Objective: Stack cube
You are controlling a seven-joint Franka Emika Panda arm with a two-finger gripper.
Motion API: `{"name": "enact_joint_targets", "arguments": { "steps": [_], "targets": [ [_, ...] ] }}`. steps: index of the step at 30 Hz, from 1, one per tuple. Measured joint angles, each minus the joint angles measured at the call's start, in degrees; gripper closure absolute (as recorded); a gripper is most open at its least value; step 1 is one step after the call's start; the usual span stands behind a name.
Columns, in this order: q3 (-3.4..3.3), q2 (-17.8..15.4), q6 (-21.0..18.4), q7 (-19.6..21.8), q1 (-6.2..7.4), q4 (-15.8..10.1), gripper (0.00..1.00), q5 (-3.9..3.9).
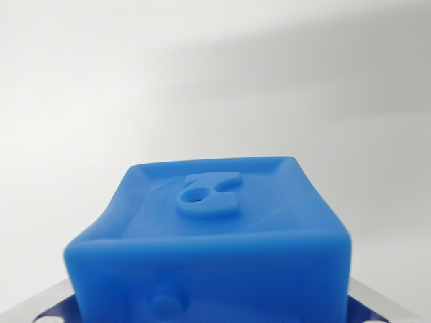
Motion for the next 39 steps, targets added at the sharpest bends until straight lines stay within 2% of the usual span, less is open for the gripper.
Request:
{"name": "enact_joint_targets", "arguments": {
  "steps": [21,39],
  "targets": [
    [0.29,-6.8,0.5,-1.7,1.48,-7.3,1.00,-0.61],
    [0.65,-12.0,0.5,-2.8,2.64,-12.4,1.00,-0.99]
  ]
}}
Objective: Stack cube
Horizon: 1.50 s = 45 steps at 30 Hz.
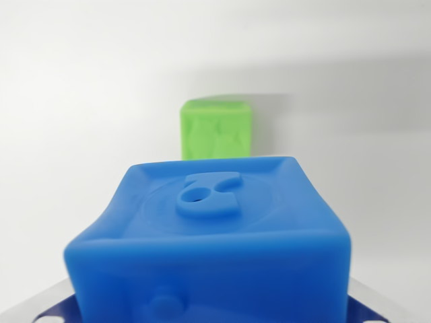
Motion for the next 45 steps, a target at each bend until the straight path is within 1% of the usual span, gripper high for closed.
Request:
{"name": "enact_joint_targets", "arguments": {
  "steps": [2,5,10,20,31,45],
  "targets": [
    [0.01,-0.3,0.2,0.0,0.14,-0.4,1.00,-0.01],
    [0.00,0.4,1.3,-0.1,0.17,-0.7,1.00,-0.01],
    [0.00,3.1,4.0,-0.2,0.17,-1.2,1.00,-0.01],
    [0.00,6.3,8.1,-0.3,0.17,-1.9,1.00,0.05],
    [0.01,9.9,11.9,-0.6,0.17,-2.1,1.00,0.27],
    [0.11,13.9,15.9,-0.8,0.15,-2.1,1.00,0.60]
  ]
}}
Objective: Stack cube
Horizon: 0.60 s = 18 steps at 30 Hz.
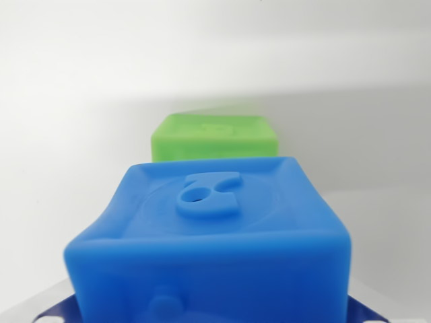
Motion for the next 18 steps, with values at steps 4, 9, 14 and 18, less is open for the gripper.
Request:
{"name": "enact_joint_targets", "arguments": {
  "steps": [4,9,14,18],
  "targets": [
    [0.02,0.9,0.9,-0.1,0.00,0.1,1.00,0.08],
    [0.07,1.9,1.8,-0.1,-0.03,0.2,1.00,0.17],
    [0.11,2.8,2.5,-0.2,-0.04,0.3,1.00,0.23],
    [0.14,3.3,2.9,-0.2,-0.06,0.3,1.00,0.26]
  ]
}}
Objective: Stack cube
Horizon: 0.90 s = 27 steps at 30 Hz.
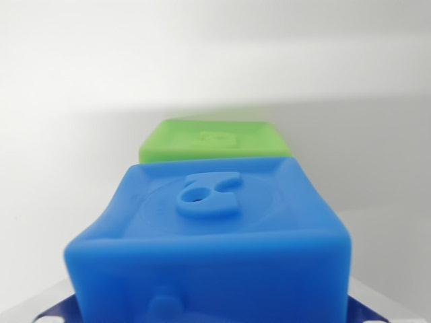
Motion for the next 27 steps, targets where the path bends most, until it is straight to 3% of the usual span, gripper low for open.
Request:
{"name": "enact_joint_targets", "arguments": {
  "steps": [11,12,27],
  "targets": [
    [0.05,0.8,0.7,0.0,-0.02,0.1,1.00,0.08],
    [0.05,0.8,0.7,0.0,-0.02,0.1,0.00,0.09],
    [0.05,0.8,0.7,-0.1,-0.03,0.2,0.00,0.10]
  ]
}}
